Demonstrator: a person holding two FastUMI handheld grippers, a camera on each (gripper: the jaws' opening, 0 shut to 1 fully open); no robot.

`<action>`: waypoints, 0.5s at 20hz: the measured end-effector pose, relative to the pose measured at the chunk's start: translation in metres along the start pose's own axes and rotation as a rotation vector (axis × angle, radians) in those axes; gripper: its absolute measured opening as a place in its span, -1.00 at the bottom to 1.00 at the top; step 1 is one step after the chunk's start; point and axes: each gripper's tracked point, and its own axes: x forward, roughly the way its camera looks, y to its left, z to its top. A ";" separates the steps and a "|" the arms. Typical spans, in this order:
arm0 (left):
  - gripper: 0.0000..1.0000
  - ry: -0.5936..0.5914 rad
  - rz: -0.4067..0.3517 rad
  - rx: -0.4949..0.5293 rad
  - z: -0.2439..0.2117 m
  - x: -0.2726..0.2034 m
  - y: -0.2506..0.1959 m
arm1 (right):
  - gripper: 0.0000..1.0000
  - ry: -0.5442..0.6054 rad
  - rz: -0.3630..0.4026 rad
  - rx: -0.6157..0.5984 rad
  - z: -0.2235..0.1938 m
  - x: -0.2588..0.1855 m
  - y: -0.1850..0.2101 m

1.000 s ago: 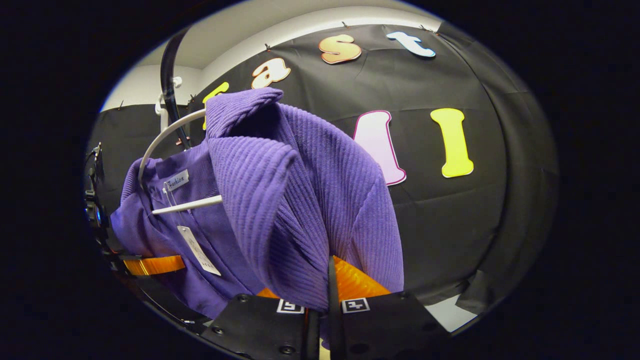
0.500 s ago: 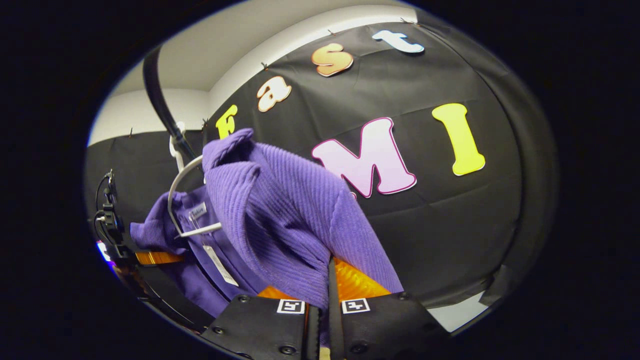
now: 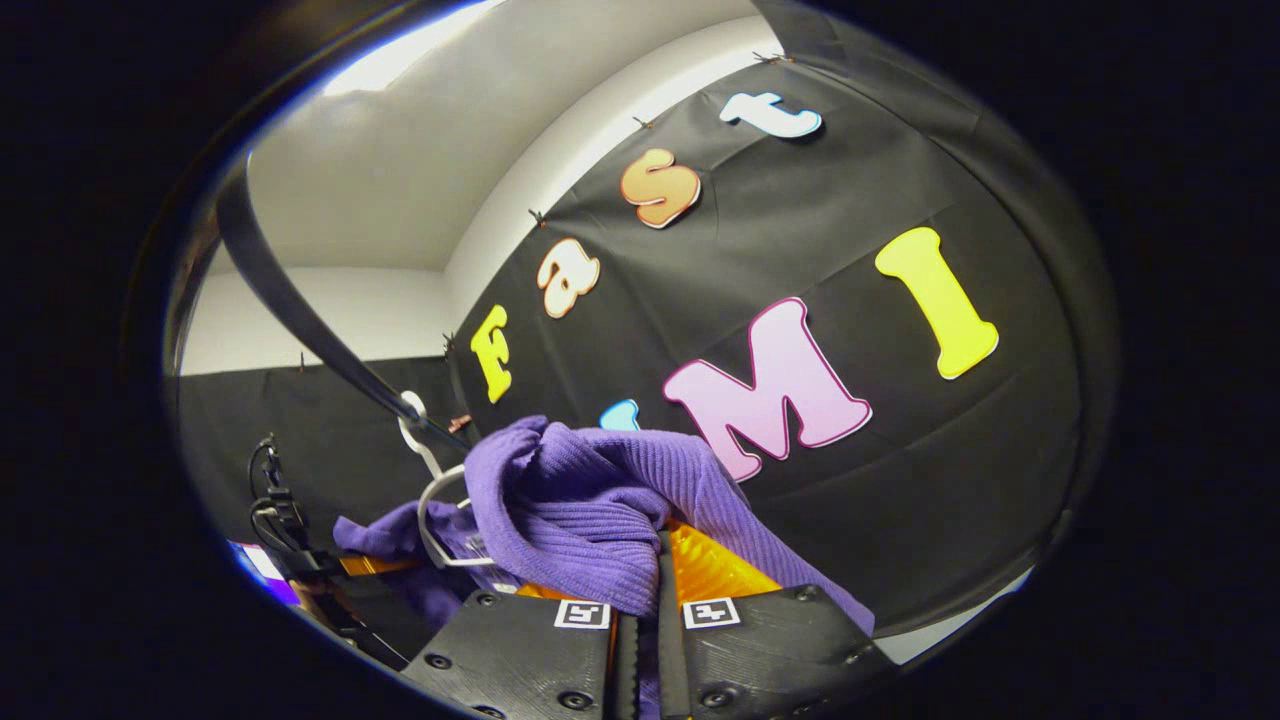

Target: Grasp the clothes on the hanger with both hands and then place them into the laundry hamper below.

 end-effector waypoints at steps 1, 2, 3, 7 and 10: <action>-0.85 -0.017 0.004 0.007 0.007 0.001 0.003 | -0.81 -0.017 0.001 0.016 0.005 0.000 0.000; -0.85 -0.033 0.007 0.011 0.013 0.005 0.007 | -0.76 -0.034 -0.004 0.020 0.010 0.002 -0.002; -0.85 -0.044 0.014 0.012 0.017 0.008 0.011 | -0.77 -0.047 -0.014 0.024 0.015 0.005 -0.006; -0.85 -0.082 0.027 0.004 0.035 0.023 0.021 | -0.77 -0.148 -0.035 0.034 0.050 0.009 -0.008; -0.85 -0.100 0.027 0.047 0.037 0.038 0.034 | -0.76 -0.206 -0.099 0.042 0.065 0.020 -0.026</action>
